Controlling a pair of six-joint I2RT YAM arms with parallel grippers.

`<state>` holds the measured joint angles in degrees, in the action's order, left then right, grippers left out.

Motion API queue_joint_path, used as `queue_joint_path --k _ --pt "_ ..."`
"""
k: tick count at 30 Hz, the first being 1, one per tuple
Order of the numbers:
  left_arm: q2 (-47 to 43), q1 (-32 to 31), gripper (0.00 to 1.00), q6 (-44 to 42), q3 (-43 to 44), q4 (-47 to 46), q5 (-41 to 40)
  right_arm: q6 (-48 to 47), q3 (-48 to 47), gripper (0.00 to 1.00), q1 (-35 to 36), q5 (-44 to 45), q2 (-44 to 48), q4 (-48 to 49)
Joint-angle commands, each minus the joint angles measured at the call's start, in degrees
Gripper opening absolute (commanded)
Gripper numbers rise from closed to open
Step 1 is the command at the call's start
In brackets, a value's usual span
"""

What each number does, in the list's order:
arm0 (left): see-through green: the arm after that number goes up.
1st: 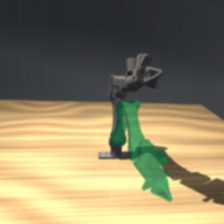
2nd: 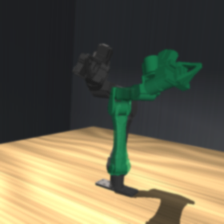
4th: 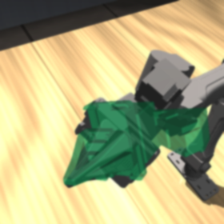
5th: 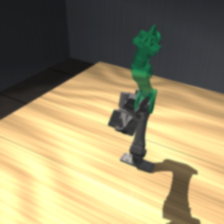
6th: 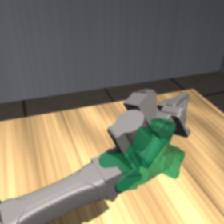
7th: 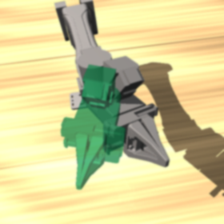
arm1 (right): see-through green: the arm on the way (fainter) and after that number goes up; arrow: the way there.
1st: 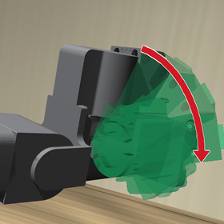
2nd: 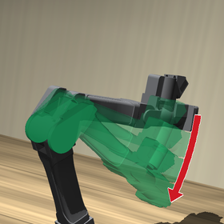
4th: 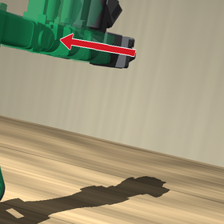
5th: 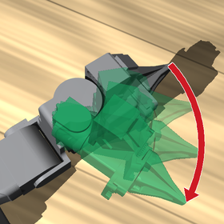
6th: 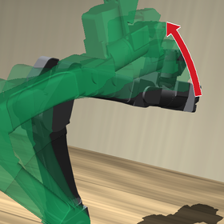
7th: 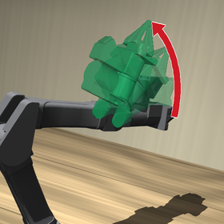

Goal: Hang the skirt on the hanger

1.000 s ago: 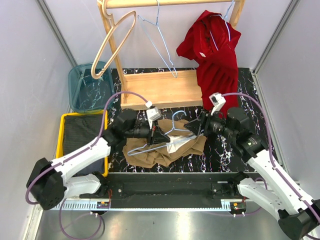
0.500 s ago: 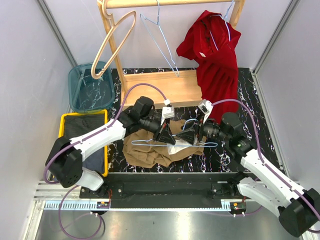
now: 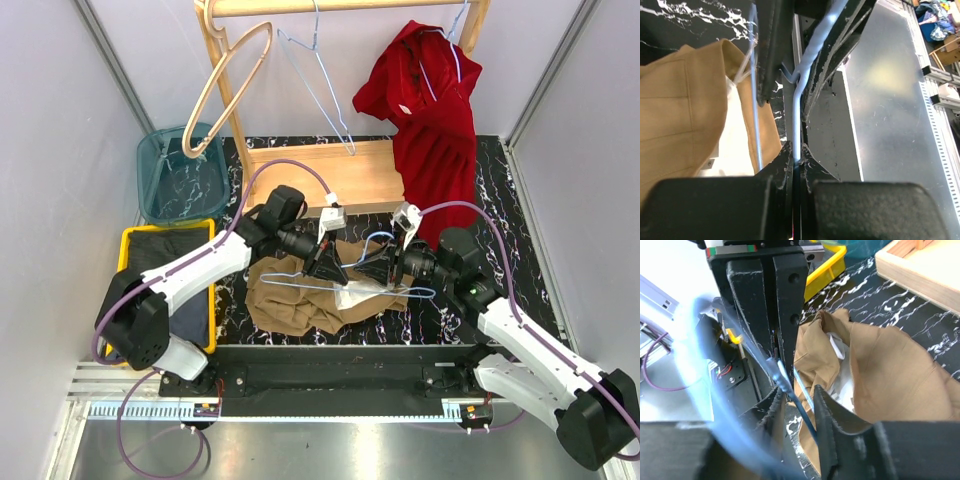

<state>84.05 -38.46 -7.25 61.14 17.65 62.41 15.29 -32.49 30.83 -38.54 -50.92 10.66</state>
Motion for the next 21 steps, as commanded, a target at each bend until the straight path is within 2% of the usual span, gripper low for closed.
queue_joint_path --k 1,4,8,9,10,11,12,13,14,15,17,21 --pt "1.64 0.66 0.00 -1.81 4.51 -1.66 5.26 -1.05 -0.91 0.22 0.64 0.05 -0.49 2.53" --pt "3.13 0.66 0.00 -2.07 5.04 -0.78 6.14 -0.87 -1.70 0.18 0.72 -0.13 -1.11 3.14" --pt "4.45 0.66 0.00 -2.69 5.56 0.37 6.85 -0.52 -2.05 0.19 0.90 -0.74 -2.34 4.11" --pt "4.54 0.66 0.00 -2.69 5.65 0.54 6.67 -0.52 -2.14 0.16 0.90 -0.74 -2.52 4.37" --pt "4.63 0.75 0.00 -2.60 5.91 0.80 6.23 -0.52 -2.14 0.06 0.99 -0.66 -2.87 4.37" --pt "4.63 0.75 0.00 -2.25 6.00 0.89 5.53 -0.35 -2.23 0.00 1.07 -0.39 -2.87 4.37" --pt "4.54 0.84 0.03 -1.99 6.18 0.98 3.79 -0.26 -2.14 0.00 1.08 0.04 -2.70 4.29" --pt "4.11 0.93 0.13 -1.55 6.44 0.98 2.12 -0.17 -2.05 0.00 1.08 1.27 -2.61 4.11" --pt "3.84 1.10 0.38 -0.24 6.53 0.98 0.01 -0.43 -2.05 0.00 1.08 2.24 -2.52 3.76" --pt "3.40 1.19 0.46 0.30 6.53 0.81 -4.36 -0.52 -2.05 0.00 1.08 3.38 -2.35 2.63" --pt "1.47 1.37 0.59 2.83 6.18 -0.15 -10.09 -1.13 -2.05 0.00 1.07 6.02 -1.91 1.48" --pt "-4.40 1.81 0.66 6.98 4.51 -3.75 -26.50 -0.97 -1.96 0.00 1.08 10.67 -0.94 -0.98"
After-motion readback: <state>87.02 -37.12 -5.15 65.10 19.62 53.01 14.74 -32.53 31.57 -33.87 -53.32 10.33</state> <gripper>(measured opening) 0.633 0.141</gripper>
